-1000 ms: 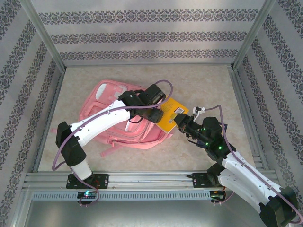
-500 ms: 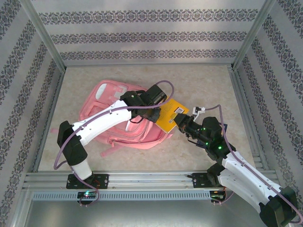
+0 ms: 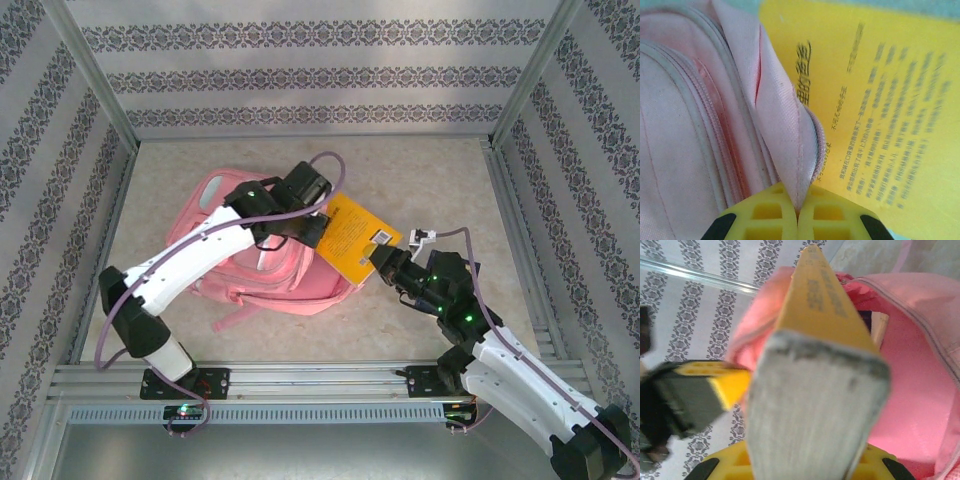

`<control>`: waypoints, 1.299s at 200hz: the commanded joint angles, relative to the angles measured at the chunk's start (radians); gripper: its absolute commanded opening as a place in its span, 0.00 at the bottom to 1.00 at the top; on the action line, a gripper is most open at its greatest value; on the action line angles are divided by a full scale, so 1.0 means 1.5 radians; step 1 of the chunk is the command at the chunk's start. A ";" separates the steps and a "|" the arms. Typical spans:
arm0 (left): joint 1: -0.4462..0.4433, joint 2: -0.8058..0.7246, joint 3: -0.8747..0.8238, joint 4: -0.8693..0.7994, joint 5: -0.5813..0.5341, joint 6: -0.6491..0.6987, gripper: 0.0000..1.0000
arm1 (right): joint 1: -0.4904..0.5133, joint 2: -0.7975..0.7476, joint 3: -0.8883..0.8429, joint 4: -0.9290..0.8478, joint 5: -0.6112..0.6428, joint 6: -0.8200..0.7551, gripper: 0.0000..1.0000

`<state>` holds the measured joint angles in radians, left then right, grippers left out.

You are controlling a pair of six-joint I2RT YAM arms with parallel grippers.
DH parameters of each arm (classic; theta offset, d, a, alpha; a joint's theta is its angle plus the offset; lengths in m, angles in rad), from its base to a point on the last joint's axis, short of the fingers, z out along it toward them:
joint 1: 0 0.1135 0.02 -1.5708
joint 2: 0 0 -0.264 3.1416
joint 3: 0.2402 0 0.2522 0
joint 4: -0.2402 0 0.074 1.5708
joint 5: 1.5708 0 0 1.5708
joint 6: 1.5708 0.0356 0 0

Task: Pack the student bag

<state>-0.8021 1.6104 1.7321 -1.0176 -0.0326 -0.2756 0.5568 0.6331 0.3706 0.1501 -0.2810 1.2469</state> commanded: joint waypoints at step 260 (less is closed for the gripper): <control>0.034 -0.071 0.174 -0.116 -0.026 0.054 0.00 | 0.135 0.198 0.097 0.249 0.019 0.098 0.00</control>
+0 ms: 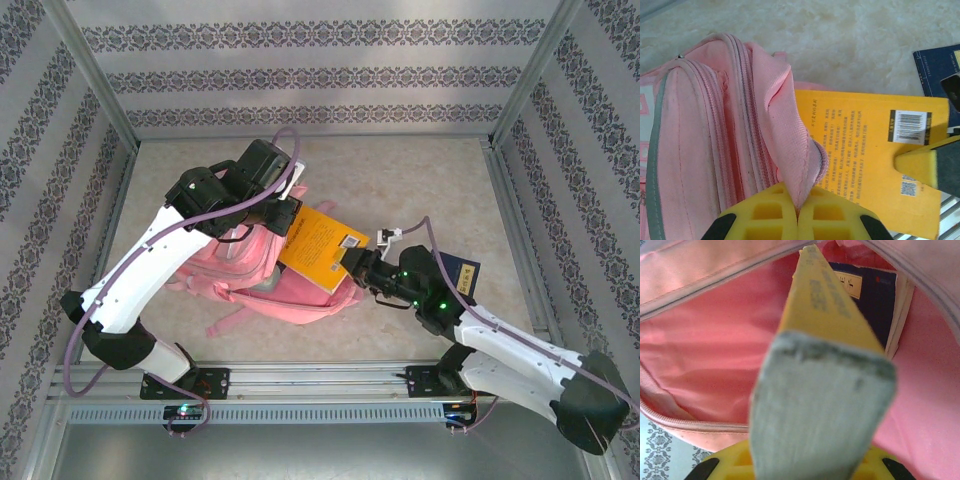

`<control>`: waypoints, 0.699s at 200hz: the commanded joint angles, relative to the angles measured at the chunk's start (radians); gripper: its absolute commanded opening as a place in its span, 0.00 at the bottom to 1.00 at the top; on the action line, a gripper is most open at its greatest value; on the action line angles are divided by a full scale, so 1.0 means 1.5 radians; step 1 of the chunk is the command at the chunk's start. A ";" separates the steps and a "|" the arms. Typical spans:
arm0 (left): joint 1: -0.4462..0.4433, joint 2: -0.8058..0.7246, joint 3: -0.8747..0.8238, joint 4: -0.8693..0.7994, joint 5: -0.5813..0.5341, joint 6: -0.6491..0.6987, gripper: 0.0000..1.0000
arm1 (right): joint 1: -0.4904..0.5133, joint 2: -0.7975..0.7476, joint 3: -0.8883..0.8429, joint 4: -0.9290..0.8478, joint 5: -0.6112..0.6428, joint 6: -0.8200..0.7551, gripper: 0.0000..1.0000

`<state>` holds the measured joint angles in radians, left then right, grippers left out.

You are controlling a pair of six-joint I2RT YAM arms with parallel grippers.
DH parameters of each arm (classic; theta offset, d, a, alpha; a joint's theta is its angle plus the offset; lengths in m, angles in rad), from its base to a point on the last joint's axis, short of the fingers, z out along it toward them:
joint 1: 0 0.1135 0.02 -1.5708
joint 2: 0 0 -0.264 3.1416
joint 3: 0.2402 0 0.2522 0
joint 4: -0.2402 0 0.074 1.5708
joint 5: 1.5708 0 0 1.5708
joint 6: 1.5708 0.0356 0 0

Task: Pack the student bag

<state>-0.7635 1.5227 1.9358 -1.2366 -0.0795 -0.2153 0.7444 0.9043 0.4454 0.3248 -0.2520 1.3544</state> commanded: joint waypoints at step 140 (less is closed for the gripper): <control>0.008 -0.016 0.044 0.043 0.055 0.016 0.00 | 0.046 0.335 0.178 0.218 0.016 0.012 0.00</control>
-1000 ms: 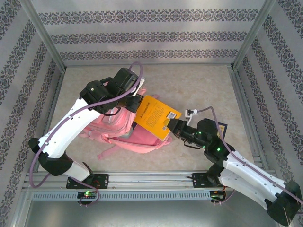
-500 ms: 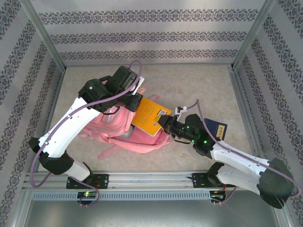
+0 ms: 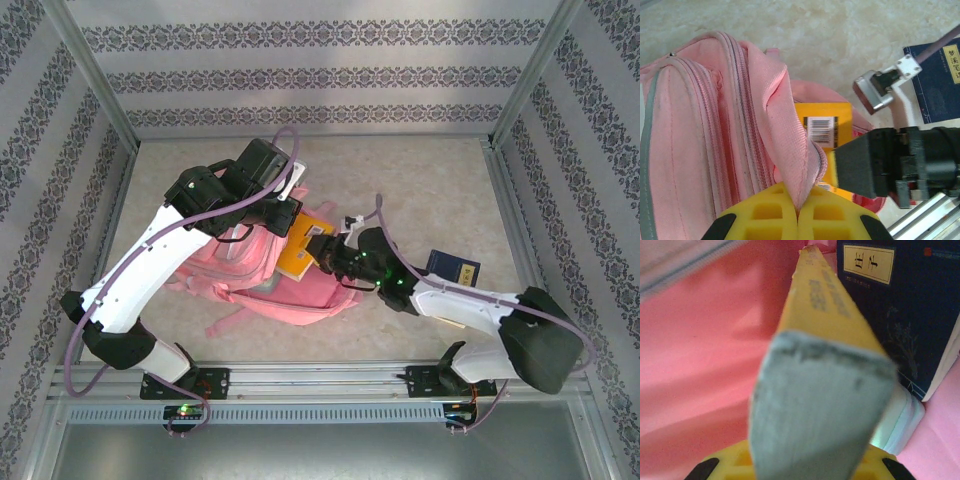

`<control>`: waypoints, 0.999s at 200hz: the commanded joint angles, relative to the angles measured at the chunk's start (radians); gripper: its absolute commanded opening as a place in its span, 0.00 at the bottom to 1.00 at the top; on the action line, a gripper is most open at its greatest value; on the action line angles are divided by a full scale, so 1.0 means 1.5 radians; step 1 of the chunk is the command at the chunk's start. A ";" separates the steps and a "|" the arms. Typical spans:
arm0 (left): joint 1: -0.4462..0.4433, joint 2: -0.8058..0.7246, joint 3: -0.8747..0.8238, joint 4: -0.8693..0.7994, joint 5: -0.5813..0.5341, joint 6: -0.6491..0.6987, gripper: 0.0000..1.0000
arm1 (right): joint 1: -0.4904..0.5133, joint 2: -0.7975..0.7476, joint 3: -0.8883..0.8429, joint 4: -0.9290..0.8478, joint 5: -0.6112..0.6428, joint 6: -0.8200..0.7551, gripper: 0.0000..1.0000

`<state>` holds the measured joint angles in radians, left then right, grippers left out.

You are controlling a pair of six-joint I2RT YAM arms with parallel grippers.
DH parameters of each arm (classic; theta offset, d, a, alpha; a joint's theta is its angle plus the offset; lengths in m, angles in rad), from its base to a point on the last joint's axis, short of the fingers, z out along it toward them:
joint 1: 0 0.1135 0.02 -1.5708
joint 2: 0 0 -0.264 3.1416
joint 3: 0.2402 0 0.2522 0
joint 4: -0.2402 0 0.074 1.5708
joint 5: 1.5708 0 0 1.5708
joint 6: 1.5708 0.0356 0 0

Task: Pack the student bag

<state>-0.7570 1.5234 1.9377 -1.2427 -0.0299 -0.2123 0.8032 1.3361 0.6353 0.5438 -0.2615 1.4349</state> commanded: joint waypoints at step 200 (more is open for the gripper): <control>0.060 0.010 -0.051 0.135 0.090 0.000 0.00 | -0.020 0.214 0.208 -0.176 0.076 -0.243 0.77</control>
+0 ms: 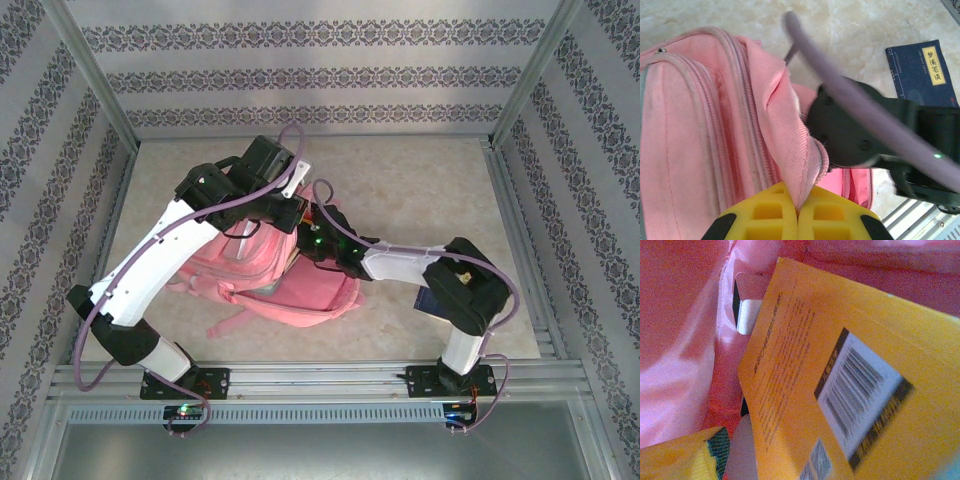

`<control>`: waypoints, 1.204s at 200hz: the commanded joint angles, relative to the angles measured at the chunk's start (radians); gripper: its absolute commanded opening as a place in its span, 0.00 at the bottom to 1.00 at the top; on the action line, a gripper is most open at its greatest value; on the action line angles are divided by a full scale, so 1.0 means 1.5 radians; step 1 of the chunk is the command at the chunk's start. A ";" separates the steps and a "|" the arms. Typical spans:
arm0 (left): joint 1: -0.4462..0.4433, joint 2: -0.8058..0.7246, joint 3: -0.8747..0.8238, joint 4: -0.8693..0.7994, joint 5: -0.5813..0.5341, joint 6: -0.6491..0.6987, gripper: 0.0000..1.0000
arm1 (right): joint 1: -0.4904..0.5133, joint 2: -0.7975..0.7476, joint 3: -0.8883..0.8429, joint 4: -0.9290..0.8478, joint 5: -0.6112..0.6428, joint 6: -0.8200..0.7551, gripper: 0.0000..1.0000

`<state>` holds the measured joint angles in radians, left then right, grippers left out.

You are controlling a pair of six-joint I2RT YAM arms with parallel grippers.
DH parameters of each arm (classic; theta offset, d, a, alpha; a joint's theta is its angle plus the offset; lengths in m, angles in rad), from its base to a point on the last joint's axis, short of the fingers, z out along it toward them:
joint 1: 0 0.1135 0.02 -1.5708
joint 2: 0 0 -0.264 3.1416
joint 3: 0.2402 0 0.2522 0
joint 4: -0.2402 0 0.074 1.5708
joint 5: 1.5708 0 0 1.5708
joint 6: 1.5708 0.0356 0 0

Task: Pack the student bag

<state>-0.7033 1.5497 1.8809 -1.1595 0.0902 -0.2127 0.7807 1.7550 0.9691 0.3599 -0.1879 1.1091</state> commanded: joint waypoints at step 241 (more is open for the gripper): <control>0.058 0.063 -0.347 0.310 0.120 -0.058 0.05 | -0.415 -0.397 -0.184 -0.734 0.406 -0.138 0.87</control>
<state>-0.6392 1.6413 1.3750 -0.7353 0.3065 -0.2958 0.2291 1.0752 0.7036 -0.6323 0.3164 0.8528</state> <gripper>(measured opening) 0.051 0.848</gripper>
